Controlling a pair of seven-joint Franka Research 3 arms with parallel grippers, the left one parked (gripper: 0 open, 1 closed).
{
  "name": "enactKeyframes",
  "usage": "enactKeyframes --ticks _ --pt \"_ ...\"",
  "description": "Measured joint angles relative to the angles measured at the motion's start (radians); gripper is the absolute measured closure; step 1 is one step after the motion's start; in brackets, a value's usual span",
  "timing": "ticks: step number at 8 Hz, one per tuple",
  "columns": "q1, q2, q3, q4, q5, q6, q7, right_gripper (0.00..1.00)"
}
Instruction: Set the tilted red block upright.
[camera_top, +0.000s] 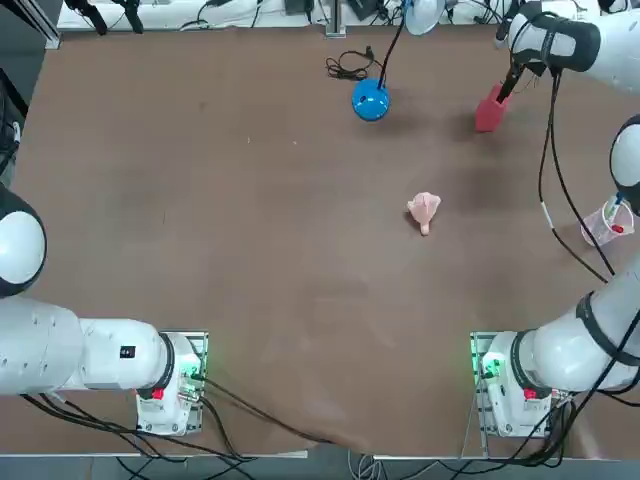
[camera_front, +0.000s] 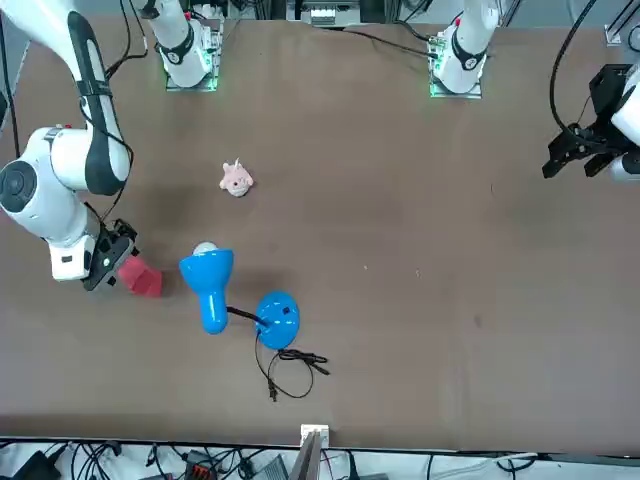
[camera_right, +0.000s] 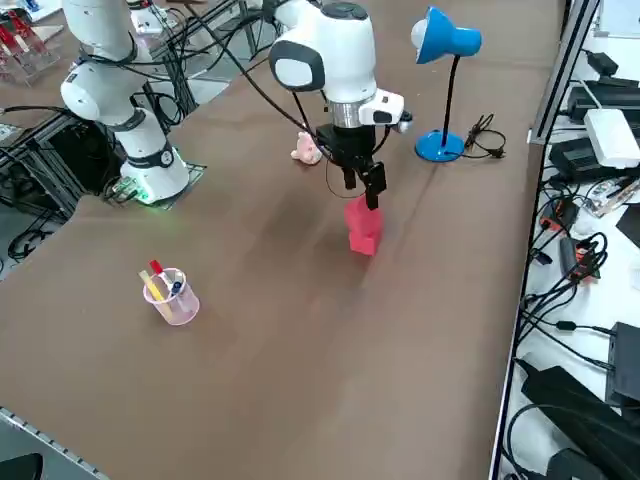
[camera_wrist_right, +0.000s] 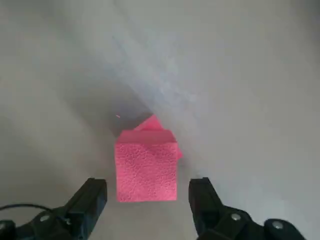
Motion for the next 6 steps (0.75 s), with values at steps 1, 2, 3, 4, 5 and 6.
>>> enactKeyframes --ticks 1,2,3,4,5,6 --pt "0.0 0.009 0.001 0.0 0.0 0.003 -0.002 0.0" --pt "0.0 0.018 0.002 0.0 0.004 0.008 -0.002 0.0" --pt "0.0 0.026 0.002 0.001 0.018 0.011 -0.003 0.0" --pt "0.0 0.033 0.003 0.003 0.026 0.012 -0.003 0.0" --pt "0.0 0.038 0.003 0.006 0.028 0.014 -0.003 0.0" --pt "0.0 0.042 0.003 0.007 0.028 0.016 -0.004 0.0"
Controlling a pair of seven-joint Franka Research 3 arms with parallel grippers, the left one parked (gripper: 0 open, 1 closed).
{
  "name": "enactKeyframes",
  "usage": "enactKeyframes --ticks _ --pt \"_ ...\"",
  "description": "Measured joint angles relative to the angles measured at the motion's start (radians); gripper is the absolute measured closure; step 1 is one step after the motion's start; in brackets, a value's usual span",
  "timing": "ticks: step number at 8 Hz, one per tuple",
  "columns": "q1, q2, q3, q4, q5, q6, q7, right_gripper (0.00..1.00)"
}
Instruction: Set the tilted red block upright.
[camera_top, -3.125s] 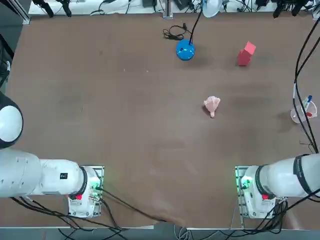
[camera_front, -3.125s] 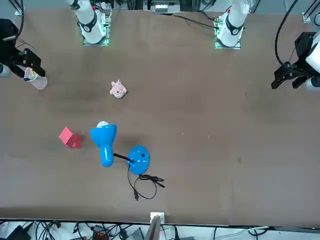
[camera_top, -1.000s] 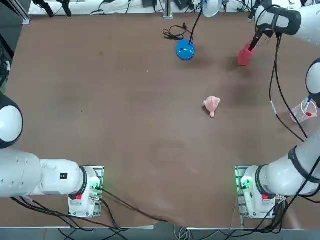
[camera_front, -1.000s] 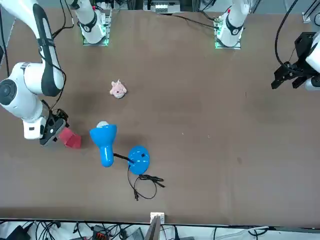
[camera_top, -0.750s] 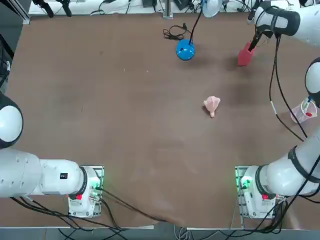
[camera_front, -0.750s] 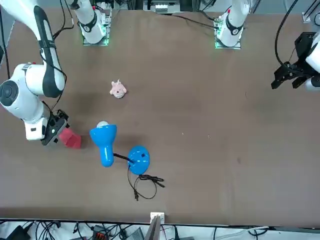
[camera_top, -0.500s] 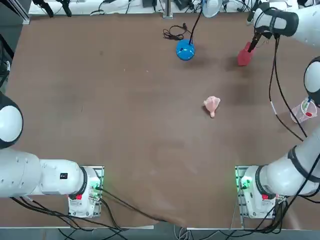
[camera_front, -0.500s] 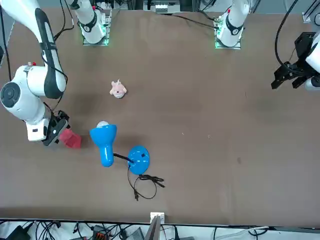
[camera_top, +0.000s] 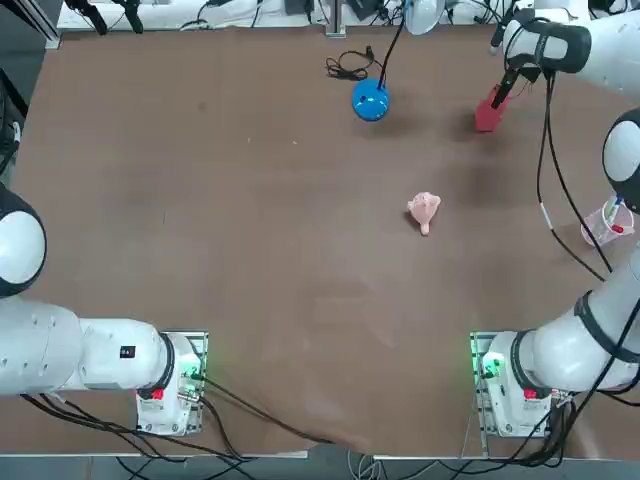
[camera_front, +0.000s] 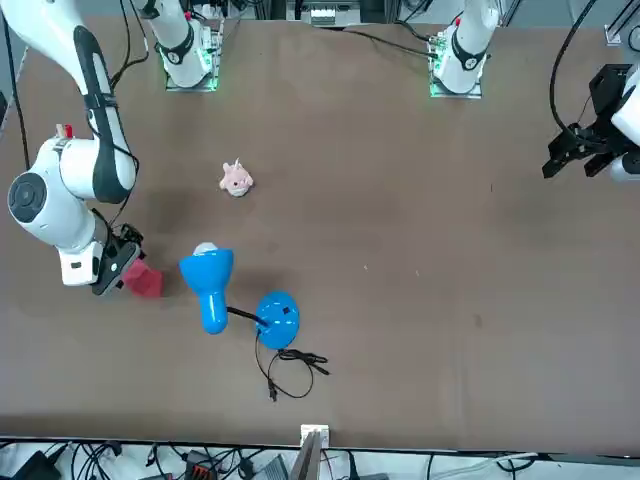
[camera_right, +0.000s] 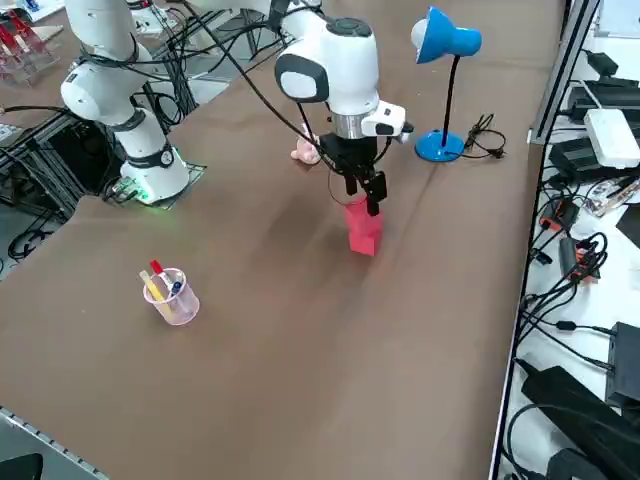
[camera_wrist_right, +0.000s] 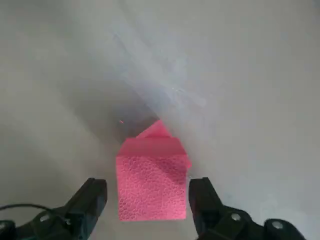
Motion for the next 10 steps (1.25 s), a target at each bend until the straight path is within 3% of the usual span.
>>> enactKeyframes --ticks 10 --pt "-0.008 0.037 -0.001 0.036 0.0 0.005 -0.014 0.0"
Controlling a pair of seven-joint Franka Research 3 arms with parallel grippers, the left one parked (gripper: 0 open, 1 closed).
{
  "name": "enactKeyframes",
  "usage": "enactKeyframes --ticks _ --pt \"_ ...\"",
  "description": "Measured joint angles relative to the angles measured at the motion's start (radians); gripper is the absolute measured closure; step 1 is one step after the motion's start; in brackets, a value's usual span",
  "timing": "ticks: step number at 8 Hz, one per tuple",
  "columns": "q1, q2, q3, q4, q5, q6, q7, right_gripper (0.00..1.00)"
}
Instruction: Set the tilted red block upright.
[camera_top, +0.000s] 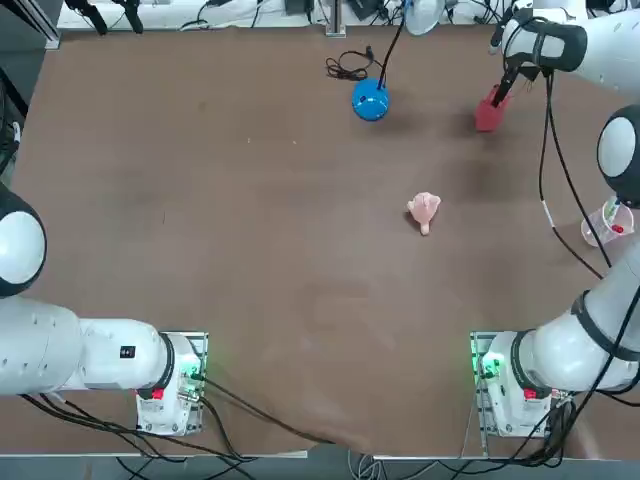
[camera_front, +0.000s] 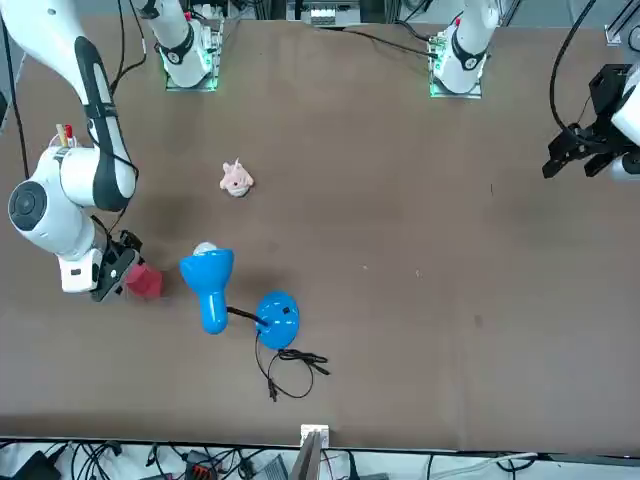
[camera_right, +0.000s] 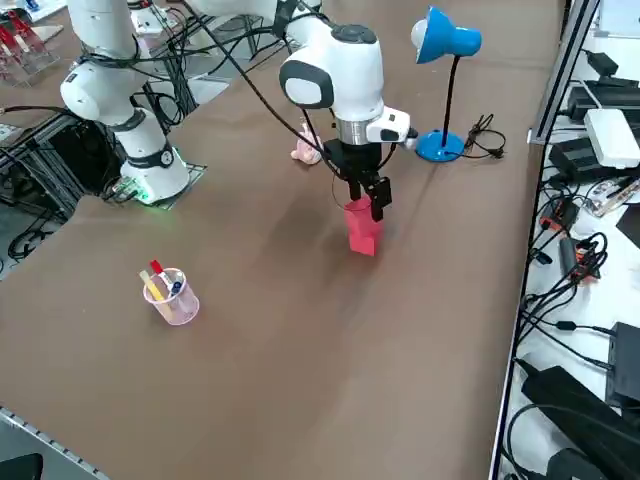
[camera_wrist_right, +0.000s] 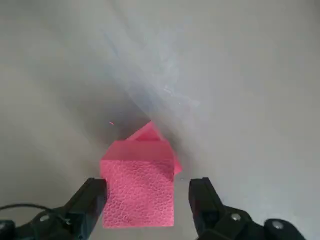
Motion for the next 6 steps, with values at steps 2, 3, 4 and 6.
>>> enactKeyframes --ticks 2,3,4,6 --pt "0.0 0.0 0.0 0.0 0.0 0.0 0.0 0.0" --pt "0.0 0.0 0.0 0.0 0.001 0.0 -0.001 0.0" --pt "0.0 0.0 0.0 0.0 0.001 -0.001 -0.001 0.0" --pt "0.0 0.0 0.0 0.0 0.002 -0.001 -0.001 0.0"
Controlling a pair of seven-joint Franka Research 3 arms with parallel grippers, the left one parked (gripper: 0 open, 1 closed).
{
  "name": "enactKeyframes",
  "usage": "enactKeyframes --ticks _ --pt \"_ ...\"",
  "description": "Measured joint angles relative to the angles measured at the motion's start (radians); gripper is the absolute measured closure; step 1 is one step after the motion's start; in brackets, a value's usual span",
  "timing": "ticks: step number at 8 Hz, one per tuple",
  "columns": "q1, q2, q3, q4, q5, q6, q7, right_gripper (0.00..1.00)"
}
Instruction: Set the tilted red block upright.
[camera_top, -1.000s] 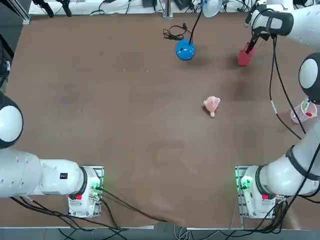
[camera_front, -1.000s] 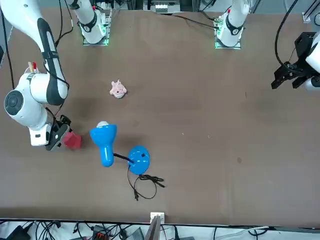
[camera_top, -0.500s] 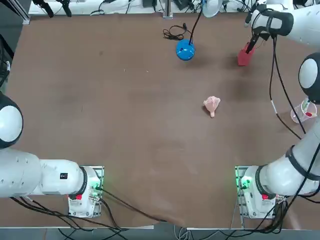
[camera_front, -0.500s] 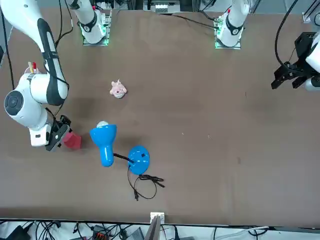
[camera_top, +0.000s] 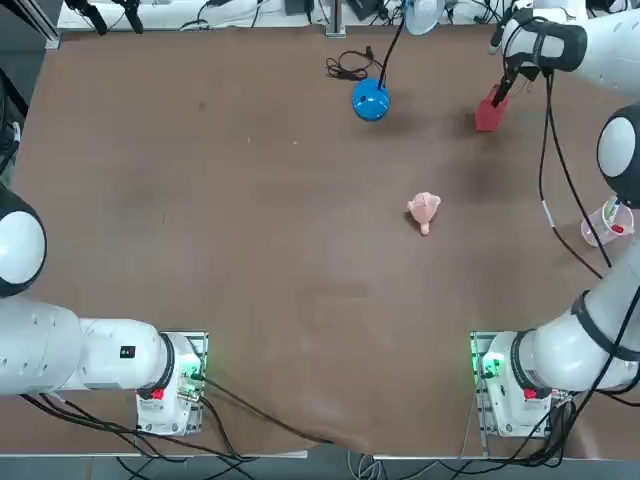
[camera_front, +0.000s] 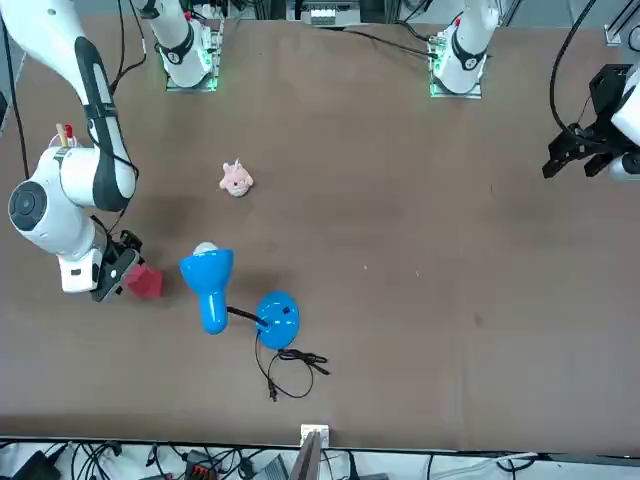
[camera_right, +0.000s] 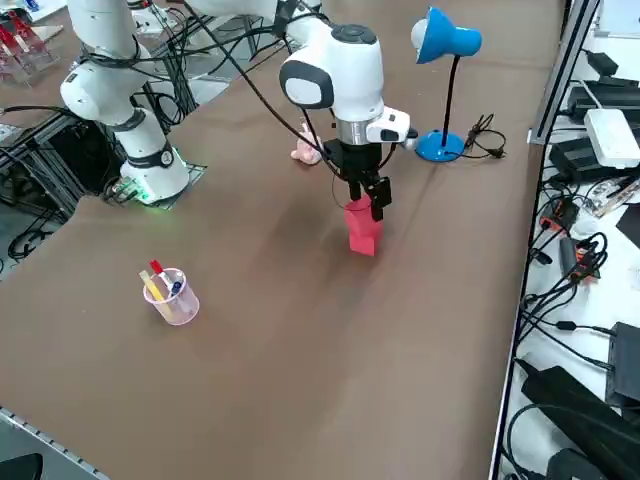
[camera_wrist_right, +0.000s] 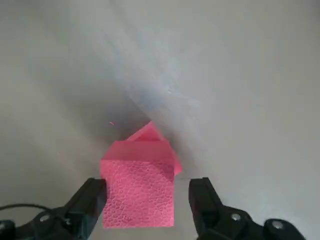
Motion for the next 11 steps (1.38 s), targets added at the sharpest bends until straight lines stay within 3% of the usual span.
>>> enactKeyframes --ticks 11 --pt "0.0 0.004 0.0 0.024 0.016 -0.062 -0.004 0.0"
